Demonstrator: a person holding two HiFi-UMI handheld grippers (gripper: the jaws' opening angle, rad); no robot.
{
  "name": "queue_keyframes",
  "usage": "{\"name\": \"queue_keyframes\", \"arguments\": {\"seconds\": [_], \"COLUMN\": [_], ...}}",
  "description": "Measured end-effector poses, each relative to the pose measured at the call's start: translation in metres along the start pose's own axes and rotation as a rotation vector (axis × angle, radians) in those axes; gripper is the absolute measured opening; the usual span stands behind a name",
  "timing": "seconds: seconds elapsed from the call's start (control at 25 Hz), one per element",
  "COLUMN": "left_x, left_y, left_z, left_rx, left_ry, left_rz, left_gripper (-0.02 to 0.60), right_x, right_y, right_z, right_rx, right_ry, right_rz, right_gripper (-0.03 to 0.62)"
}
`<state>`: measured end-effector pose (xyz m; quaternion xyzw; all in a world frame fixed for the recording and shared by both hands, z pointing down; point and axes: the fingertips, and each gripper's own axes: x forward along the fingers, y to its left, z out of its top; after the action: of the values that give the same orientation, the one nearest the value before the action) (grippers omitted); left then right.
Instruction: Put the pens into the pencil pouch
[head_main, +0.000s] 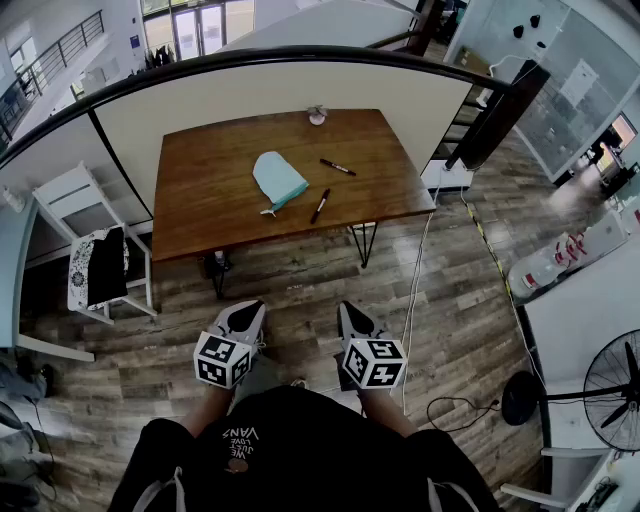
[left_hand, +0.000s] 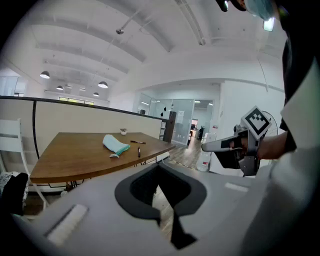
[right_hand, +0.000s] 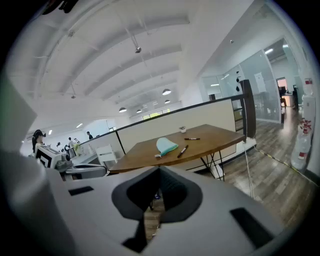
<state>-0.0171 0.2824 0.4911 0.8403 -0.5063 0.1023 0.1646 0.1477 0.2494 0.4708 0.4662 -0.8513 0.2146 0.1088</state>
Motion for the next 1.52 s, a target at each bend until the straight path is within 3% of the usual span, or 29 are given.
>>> {"name": "queue_keyframes", "arguments": {"seconds": [0.44,0.52,0.6,0.68,0.72,1.04,1.52], "left_x": [0.026,0.033,0.043,0.053,0.059,0.101,0.155], "left_y": [0.015,0.023,0.033,0.042,0.045,0.100,0.192], "left_z": [0.022,0.030,0.036,0.042,0.044,0.061,0.080], "left_rx": [0.011,0.006,-0.013,-0.024,-0.023,-0.016,0.058], "left_ry": [-0.049,-0.060,-0.062,-0.053,-0.047,0.007,0.085], "left_rz": [-0.041,-0.045,-0.045,-0.056,-0.063,-0.109,-0.251], "left_gripper": [0.014,0.060,0.192,0.196,0.196,0.196,0.196], "right_x": [0.027,0.036,0.046,0.059,0.066,0.131,0.223], "right_y": [-0.004,-0.006,-0.009,-0.012,-0.013,-0.020,-0.027], "right_z": [0.019,0.023,0.028,0.033,0.035,0.053,0.052], "right_rx": [0.090,0.107,0.117,0.127,0.131,0.149,0.192], "right_ry": [-0.045,-0.048,-0.042,-0.021,-0.010,0.044,0.095], "right_rz": [0.015,0.004,-0.016,-0.029,-0.031,-0.093,-0.284], "right_gripper": [0.012,0.015,0.032,0.162,0.169,0.169,0.169]}}
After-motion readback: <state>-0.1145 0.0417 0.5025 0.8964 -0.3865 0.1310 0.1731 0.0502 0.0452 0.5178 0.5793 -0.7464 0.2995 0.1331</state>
